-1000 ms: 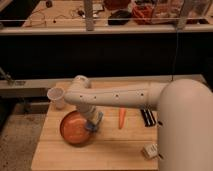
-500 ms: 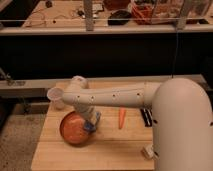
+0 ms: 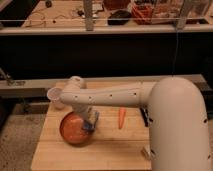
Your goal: Place the white sponge in the ceramic bowl
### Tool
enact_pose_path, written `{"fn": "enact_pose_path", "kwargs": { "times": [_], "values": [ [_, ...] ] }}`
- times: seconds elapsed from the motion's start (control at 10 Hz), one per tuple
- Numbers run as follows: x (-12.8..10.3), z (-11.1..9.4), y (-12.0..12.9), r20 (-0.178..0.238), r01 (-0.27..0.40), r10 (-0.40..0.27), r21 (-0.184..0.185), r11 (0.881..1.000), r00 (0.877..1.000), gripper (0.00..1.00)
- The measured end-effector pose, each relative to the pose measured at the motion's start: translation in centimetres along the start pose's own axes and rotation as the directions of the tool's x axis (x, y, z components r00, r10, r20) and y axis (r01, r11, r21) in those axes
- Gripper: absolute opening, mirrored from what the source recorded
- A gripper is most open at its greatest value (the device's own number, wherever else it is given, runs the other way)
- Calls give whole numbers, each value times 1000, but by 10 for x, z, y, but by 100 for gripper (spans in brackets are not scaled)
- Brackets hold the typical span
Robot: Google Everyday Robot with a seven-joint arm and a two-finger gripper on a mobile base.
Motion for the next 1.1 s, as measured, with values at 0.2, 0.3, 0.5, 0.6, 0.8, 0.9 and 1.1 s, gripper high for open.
{"fn": "enact_pose_path", "kwargs": {
  "times": [0.2,0.3,0.5,0.6,0.8,0.9,1.1],
  "values": [
    [0,2,-4,-5,9,-9,0,1000,1000,2],
    [-2,3,-6,-7,16,-16,0,1000,1000,2],
    [-3,4,-7,-11,21,-21,0,1000,1000,2],
    [-3,5,-8,-14,23,-23,1,1000,1000,6],
    [-4,6,-10,-17,29,-29,2,1000,999,24],
    [-5,7,-11,-20,33,-33,3,999,999,36],
    [-5,8,-11,-25,36,-36,4,999,999,53]
  ]
}}
